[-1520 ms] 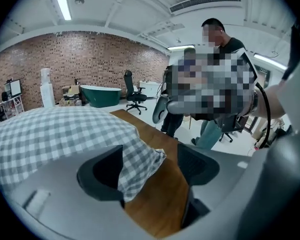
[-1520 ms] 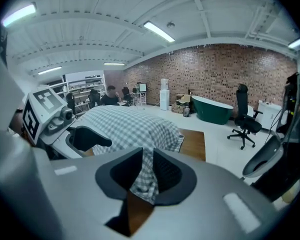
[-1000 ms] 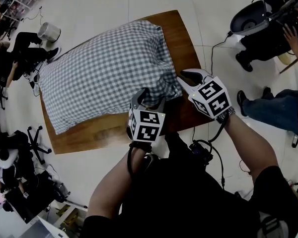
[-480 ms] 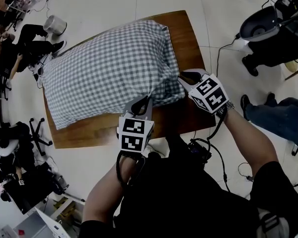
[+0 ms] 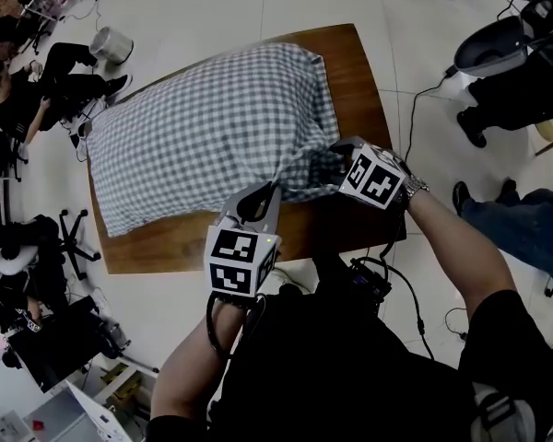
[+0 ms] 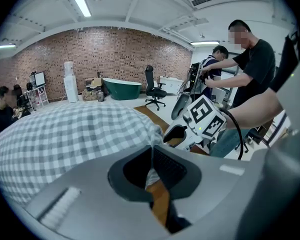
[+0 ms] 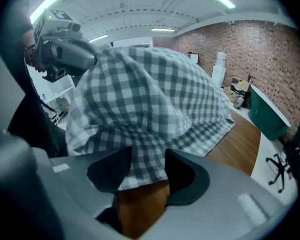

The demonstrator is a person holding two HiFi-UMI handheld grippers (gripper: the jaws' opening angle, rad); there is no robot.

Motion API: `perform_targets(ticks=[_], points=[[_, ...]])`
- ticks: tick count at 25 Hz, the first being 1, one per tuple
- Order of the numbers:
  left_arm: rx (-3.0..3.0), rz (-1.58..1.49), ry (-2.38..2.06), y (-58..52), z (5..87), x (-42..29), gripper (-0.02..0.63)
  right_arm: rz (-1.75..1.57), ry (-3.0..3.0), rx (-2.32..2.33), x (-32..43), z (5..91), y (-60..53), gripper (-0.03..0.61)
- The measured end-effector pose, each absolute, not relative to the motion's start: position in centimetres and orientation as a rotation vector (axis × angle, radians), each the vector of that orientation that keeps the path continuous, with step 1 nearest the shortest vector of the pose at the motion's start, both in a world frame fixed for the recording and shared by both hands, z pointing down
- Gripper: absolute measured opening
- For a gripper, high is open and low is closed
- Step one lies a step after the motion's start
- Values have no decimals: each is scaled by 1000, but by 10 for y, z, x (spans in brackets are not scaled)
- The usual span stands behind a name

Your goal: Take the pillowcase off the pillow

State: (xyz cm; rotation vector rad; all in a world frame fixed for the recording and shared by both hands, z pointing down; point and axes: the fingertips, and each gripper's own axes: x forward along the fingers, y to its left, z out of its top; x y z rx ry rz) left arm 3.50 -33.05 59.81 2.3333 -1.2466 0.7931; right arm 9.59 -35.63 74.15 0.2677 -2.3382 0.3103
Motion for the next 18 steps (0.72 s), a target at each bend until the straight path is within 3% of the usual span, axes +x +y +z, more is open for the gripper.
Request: perform_targets(ticks=[14,18], points=[[2344,793,-1222,-322,592,43,17,330,-2671,127,58,677,-364,287],[2336,783,-1229,-323,589,43,17,424,-2717,68,54,667,-358,350]])
